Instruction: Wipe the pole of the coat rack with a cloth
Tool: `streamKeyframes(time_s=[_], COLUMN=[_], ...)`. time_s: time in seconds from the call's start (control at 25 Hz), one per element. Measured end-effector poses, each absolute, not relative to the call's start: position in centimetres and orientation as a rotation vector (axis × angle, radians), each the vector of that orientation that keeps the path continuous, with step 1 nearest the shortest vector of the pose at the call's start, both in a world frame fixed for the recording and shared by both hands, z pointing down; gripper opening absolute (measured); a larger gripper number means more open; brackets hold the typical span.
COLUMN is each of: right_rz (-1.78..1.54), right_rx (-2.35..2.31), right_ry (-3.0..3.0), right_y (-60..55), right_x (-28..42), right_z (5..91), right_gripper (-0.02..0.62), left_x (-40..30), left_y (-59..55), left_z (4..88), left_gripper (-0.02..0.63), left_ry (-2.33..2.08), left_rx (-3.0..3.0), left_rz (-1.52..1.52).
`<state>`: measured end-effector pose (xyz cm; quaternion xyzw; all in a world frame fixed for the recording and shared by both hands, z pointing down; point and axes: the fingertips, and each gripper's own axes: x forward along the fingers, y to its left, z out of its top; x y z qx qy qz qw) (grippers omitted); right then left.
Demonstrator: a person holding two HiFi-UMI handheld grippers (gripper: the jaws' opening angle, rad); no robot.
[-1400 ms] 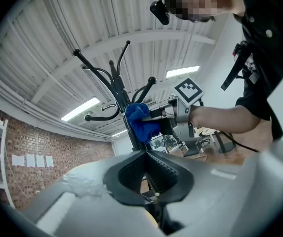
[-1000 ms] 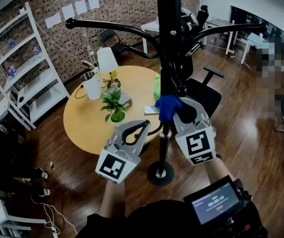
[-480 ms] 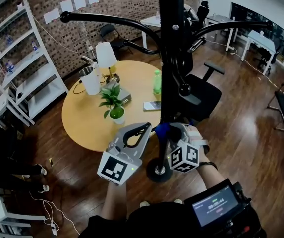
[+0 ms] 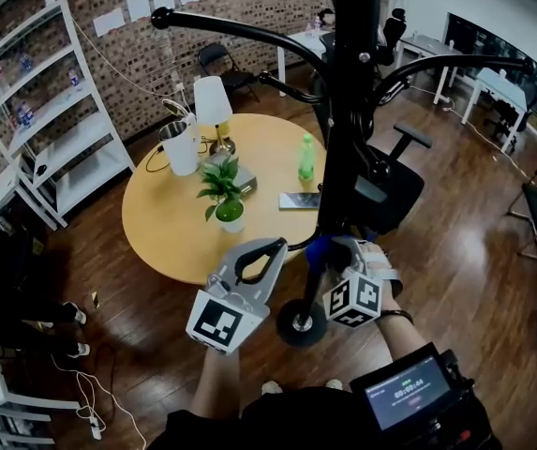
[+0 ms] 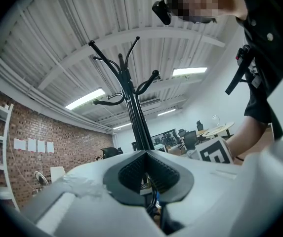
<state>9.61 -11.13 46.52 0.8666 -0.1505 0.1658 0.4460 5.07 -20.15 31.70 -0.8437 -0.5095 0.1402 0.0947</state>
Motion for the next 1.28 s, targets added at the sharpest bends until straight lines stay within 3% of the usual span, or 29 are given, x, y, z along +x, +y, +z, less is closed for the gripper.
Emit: streamKeyframes(time_s=[0.32,0.72,0.96,1.28], right_rz=[0.155,-0.349,-0.283,0.044], right_rx=[2.651,2.931,2.797,2.579], right_ry=[-0.389,-0.384,-0.335,-0.383], right_y=[-10.5,-8.2,-8.8,-9.6], right_x=[9.8,8.4,8.5,8.7], right_z=[33.0,17.4,19.6,32.2], right_gripper=[0.052,0.052,0.052,0.052], left_x=[4.9,3.7,3.8,4.0], left_y=[-19.1,-18.3,-18.6,-17.7], left_z=[30.2,26.5,25.6,27.8], left_gripper=[0.003,0.003,0.003,0.003], left_ry=[-1.554,-1.555,-1.535,-1.545], left_rx=[-2.431,-2.377,-2.395,-2.38], left_rz=[0.474,0.581,0.607,0.553])
